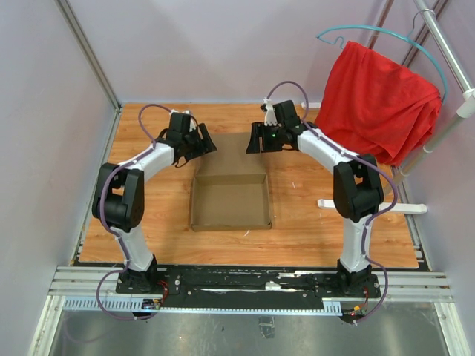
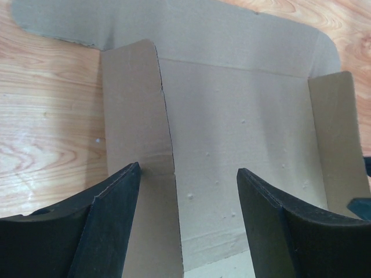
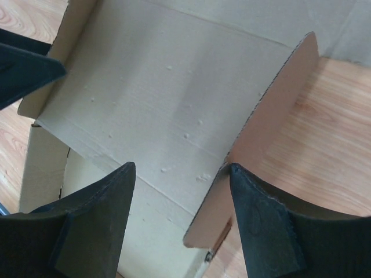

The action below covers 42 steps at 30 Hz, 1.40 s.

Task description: Fold the paper box

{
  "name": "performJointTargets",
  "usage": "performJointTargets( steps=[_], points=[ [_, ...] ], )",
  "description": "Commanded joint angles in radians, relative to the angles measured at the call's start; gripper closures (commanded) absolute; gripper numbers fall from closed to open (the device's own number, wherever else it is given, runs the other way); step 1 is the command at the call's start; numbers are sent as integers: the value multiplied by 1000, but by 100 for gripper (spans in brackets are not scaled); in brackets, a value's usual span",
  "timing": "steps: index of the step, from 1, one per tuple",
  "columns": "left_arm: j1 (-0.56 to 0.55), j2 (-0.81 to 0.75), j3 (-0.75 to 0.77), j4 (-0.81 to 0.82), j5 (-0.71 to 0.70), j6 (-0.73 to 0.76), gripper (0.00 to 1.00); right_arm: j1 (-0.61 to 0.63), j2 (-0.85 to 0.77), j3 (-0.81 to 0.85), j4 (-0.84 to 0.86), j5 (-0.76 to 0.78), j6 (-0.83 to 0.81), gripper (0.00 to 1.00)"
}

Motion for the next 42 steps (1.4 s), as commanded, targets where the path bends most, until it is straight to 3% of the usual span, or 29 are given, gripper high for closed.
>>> performJointTargets(
  steps=[1,12,29,36,42],
  points=[
    [-27,32,11,38,53,12,27,28,69,55,-5,-18,-13,33],
    [-29,81,1,56,88,11,28,54,187,88,-39,-22,-10,34],
    [-46,106,-4,20,73,14,28,81,194,63,-85,39,-29,35],
    [-46,29,10,-20,-14,27,26,76,123,72,-113,125,-50,35],
    [-46,21,78,-140,-180,73,24,56,118,137,-213,238,-77,35]
  ],
)
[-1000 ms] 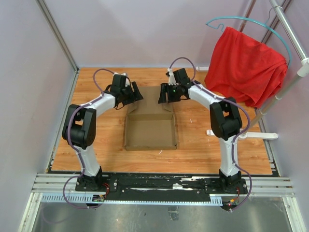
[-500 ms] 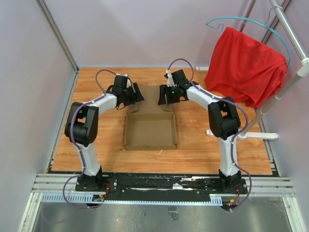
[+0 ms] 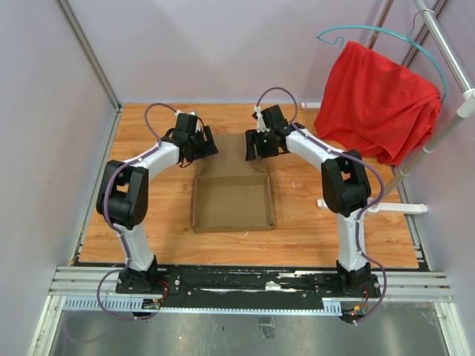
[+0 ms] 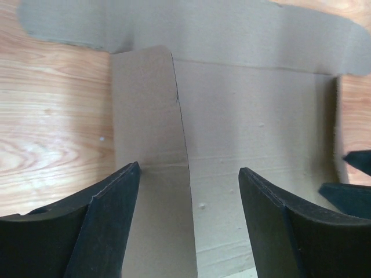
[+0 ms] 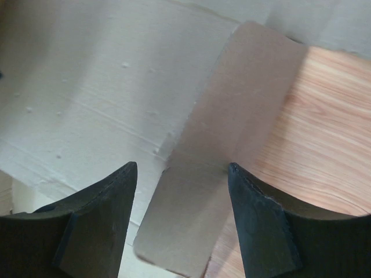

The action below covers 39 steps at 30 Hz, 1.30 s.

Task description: Fold the paper box

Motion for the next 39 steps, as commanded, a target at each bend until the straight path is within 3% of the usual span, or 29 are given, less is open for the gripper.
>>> performJointTargets(
  steps=[1,6,18,24,31,39],
  points=[
    [-7,-19,64,-140,-157,50,24,-7,-9,53,-150,112,-40,35],
    [-4,-11,106,-185,-267,66,23,-38,5,103,-196,136,-60,35],
    [6,91,236,-206,-293,88,23,-69,98,265,-228,102,-87,35],
    [7,80,214,-97,-183,96,23,-68,129,262,-119,-25,-63,35],
    [6,113,237,-24,-79,114,25,-70,175,296,-78,-53,-49,35],
    [7,135,237,-5,-54,114,25,-69,171,299,-64,-56,-50,35]
  ],
)
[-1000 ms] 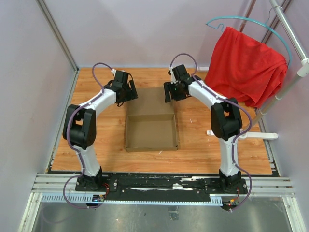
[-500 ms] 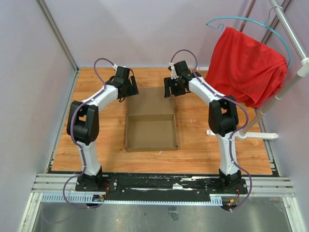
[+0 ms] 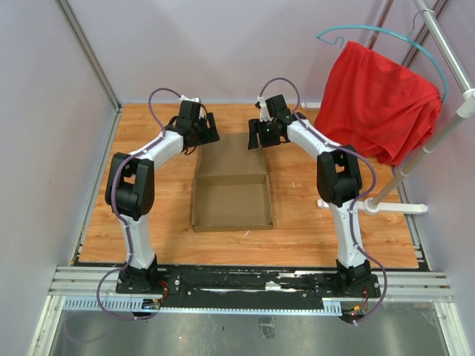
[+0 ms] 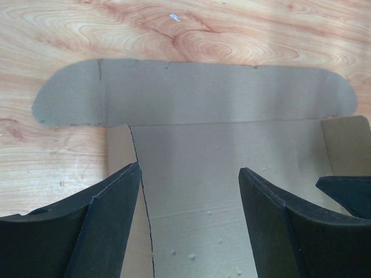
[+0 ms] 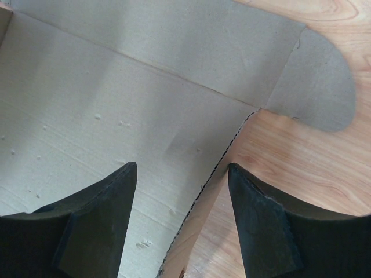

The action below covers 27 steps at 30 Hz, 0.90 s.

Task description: Fold the paper box

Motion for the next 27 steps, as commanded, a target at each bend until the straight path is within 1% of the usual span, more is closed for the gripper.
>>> performJointTargets(
  steps=[1,10,15,20,27],
  points=[
    [3,21,22,29,32,21,25,-3,1,38,27,-29,8,35],
    [3,97,52,24,48,23,25,-1,29,53,46,-64,10,35],
    [-1,109,18,55,86,1,26,14,45,43,39,-69,12,35],
    [-4,111,-10,65,94,-5,26,36,78,41,22,-72,13,36],
    [-9,105,-32,78,108,-10,27,63,67,25,60,-70,21,36]
  ],
)
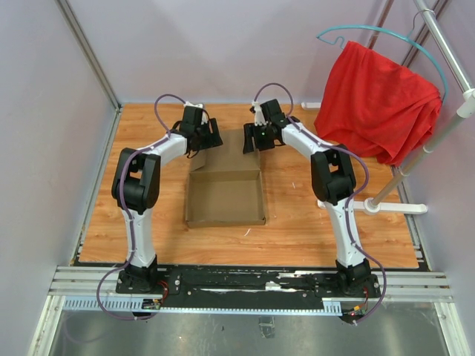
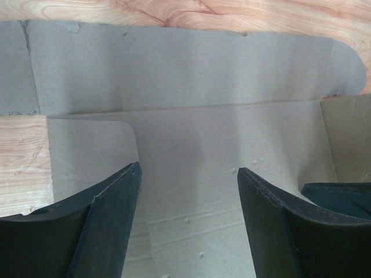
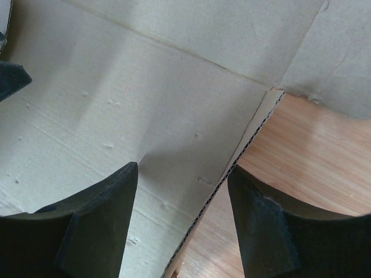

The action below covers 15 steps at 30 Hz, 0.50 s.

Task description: Fold the paper box

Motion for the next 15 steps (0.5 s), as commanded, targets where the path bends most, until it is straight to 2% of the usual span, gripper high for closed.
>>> performJointTargets(
  steps=[1,9,15],
  points=[
    [-8,12,-25,-1,26,-5,27,45,1,12,14,-14,13,36],
    [-9,-3,-30,0,30,-1,27,47,-39,36,-9,139,-1,36],
    [-9,-12,-34,4,33,0,27,47,-68,35,-3,188,-13,36]
  ],
)
